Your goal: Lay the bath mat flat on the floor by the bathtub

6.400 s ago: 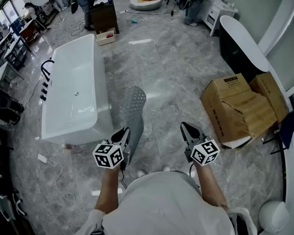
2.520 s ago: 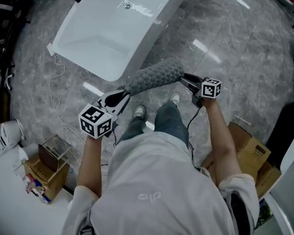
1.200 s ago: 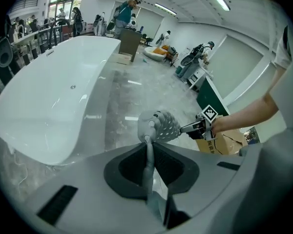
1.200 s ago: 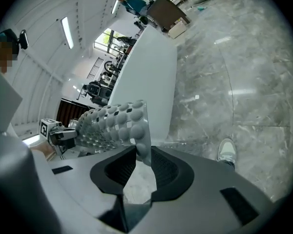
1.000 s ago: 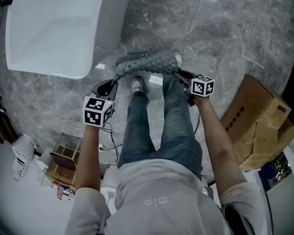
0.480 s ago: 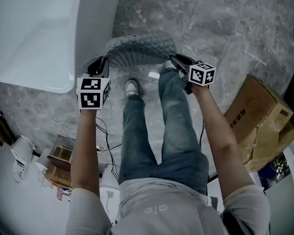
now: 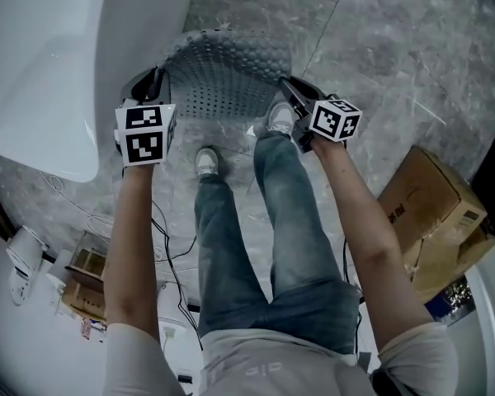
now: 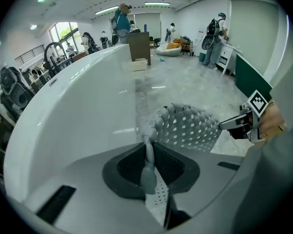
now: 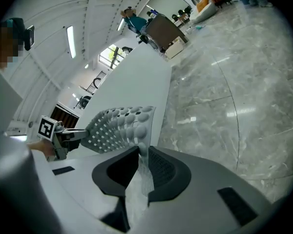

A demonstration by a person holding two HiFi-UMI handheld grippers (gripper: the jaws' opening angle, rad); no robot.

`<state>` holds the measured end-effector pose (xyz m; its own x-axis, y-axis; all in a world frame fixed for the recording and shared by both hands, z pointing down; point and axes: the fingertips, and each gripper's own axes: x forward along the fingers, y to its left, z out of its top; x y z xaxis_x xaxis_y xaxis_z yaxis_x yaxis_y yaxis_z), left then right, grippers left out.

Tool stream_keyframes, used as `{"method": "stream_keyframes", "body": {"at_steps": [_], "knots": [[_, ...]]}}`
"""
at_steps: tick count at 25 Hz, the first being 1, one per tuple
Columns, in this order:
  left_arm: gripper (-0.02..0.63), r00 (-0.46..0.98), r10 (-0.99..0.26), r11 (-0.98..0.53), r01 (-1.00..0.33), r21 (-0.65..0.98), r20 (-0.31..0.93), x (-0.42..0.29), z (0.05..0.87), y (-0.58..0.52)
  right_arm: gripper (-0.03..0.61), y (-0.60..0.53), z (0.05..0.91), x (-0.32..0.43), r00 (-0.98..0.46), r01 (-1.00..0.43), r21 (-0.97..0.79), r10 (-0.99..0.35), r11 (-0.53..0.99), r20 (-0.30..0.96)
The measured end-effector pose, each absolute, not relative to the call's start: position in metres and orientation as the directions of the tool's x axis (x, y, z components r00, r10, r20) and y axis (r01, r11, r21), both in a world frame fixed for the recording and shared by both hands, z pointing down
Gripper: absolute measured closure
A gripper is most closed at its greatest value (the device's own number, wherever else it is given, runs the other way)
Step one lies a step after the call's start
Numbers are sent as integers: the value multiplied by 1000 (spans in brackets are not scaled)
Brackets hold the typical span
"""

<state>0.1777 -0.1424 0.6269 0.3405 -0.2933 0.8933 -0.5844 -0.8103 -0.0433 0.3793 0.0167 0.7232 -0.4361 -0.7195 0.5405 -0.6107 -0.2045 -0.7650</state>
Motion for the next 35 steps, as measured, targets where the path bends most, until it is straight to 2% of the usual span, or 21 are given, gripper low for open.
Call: {"method": "stream_keyframes", "body": {"at_steps": [9, 17, 23, 25, 30, 35], "knots": [[551, 328, -376, -791, -600, -117, 867, 232, 672, -208, 500, -45, 751, 428, -396, -618, -763, -762, -191, 512], [545, 321, -414, -761, -636, -130, 852, 259, 718, -234, 499, -84, 794, 462, -383, -648, -732, -742, -208, 550], [528, 255, -435, -746, -639, -187, 864, 265, 752, -239, 499, -93, 823, 477, -381, -663, -714, -719, -225, 581], [500, 235, -448, -734, -647, -206, 862, 260, 763, -239, 499, -90, 830, 477, -381, -671, -706, -712, -225, 590], [449, 252, -398, -723, -679, -132, 882, 257, 775, -232, 507, -95, 846, 471, -401, -722, -668, -678, -180, 616], [458, 258, -358, -723, -685, -91, 897, 249, 793, -214, 545, -111, 871, 487, -335, -758, -615, -679, -218, 653]]}}
